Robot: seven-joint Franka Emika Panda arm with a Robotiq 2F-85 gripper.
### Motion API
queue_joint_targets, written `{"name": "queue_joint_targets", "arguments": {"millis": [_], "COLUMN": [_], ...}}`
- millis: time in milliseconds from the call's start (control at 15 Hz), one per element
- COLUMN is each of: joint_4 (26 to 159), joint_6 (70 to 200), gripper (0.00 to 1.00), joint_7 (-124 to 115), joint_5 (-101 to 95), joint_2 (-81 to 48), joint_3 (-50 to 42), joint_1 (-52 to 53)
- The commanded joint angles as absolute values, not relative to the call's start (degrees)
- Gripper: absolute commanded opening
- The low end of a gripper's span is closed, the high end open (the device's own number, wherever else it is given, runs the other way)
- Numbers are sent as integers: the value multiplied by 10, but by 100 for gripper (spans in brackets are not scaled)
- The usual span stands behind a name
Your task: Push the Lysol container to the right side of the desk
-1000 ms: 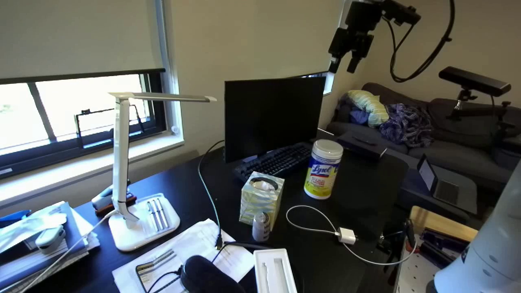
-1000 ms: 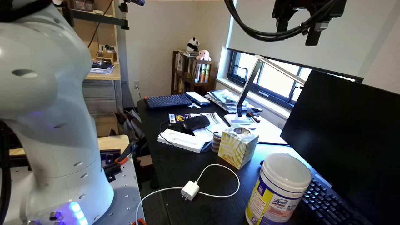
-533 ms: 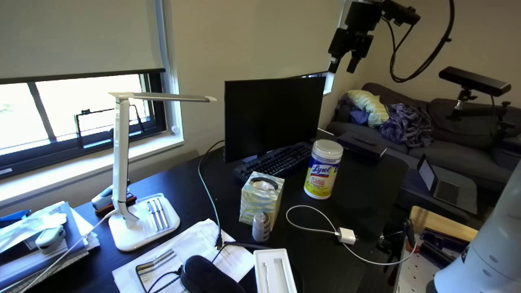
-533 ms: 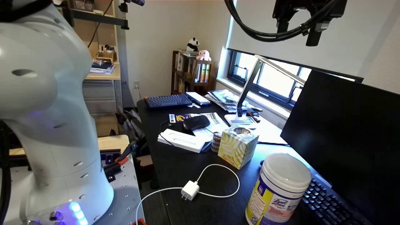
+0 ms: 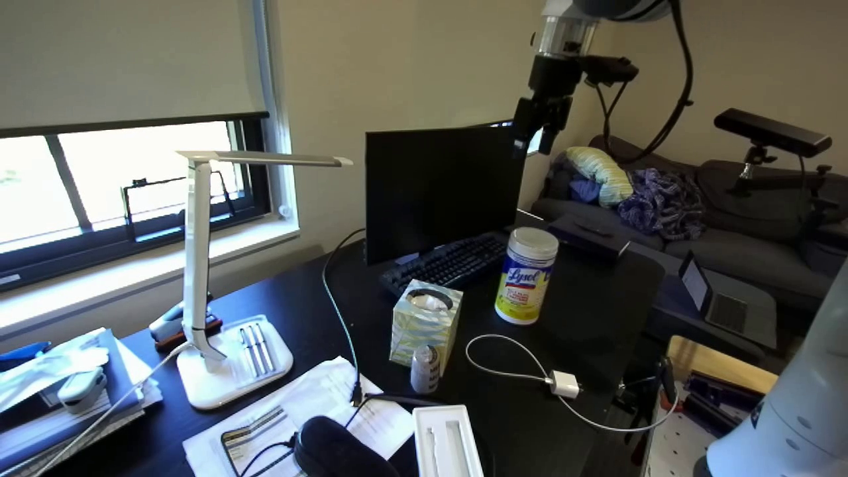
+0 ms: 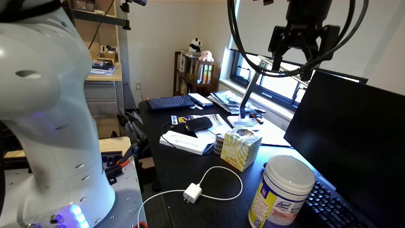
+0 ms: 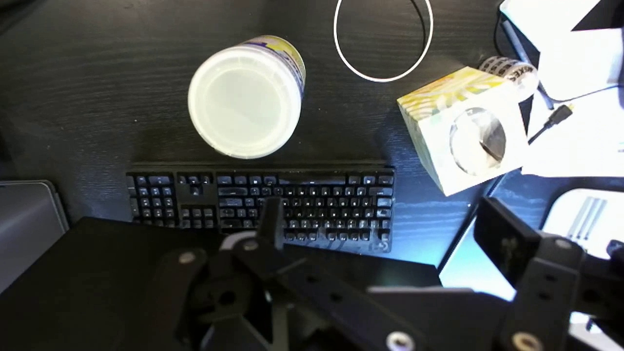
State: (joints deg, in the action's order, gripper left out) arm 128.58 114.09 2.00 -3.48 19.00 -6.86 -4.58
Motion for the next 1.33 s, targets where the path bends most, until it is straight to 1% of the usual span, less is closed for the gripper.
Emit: {"name": "queue_joint_targets", "arguments": {"millis": [0,467,867,1267], "joint_4": [1303,1347,1381,1407], "joint_6": [1186,1236,1317,1386], "gripper": [100,100,100,100], "joint_7": [41,40,62,94], "joint_5": [-73,-155,-164,-195], "joint_2": [141,58,-3,-28], "joint_3": [-45,-17,-31,-28], "joint_1": [-36,-19,-28,-20]}}
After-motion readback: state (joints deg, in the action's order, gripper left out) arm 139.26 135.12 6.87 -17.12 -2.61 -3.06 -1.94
